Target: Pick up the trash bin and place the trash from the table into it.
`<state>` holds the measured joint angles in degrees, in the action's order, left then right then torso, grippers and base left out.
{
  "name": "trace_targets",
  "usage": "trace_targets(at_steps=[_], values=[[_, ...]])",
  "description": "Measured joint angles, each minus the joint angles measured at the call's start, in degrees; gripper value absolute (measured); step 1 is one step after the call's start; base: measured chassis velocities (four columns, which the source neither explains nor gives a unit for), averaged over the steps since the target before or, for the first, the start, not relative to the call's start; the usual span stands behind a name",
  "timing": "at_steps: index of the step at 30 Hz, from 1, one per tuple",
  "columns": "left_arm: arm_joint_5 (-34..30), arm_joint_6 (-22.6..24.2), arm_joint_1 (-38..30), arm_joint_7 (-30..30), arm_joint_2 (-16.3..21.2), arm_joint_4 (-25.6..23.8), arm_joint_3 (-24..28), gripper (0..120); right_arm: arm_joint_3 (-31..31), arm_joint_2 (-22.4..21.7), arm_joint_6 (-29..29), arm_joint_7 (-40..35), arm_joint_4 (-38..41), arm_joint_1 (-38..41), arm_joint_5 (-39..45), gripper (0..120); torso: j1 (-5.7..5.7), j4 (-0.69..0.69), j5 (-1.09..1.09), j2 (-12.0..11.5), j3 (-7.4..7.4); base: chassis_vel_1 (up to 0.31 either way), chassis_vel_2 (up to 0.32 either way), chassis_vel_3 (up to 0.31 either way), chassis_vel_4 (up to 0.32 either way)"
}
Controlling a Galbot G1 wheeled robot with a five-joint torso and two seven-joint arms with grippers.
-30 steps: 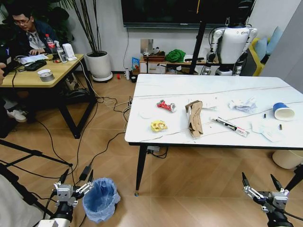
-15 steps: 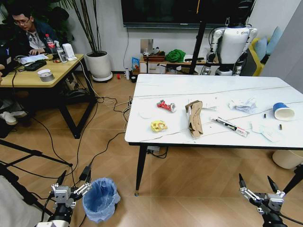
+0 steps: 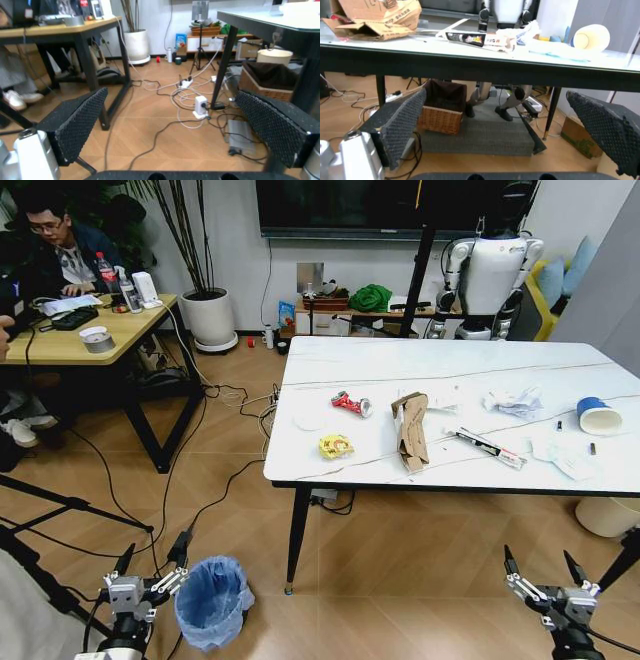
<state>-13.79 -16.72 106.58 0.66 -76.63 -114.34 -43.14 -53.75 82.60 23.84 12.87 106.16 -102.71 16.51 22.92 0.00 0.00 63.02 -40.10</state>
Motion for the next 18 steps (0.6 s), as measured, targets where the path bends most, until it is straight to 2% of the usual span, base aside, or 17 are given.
trace_targets(at_steps=[18], values=[[2.29, -1.0, -0.79, -2.88, -2.2, -0.03, -1.22, 100, 0.93, -0.78, -0.88, -0.09, -1.16, 0.89, 1.07, 100, 0.0, 0.0, 0.0, 0.0, 0.0, 0.0, 0.0, 0.0, 0.0]])
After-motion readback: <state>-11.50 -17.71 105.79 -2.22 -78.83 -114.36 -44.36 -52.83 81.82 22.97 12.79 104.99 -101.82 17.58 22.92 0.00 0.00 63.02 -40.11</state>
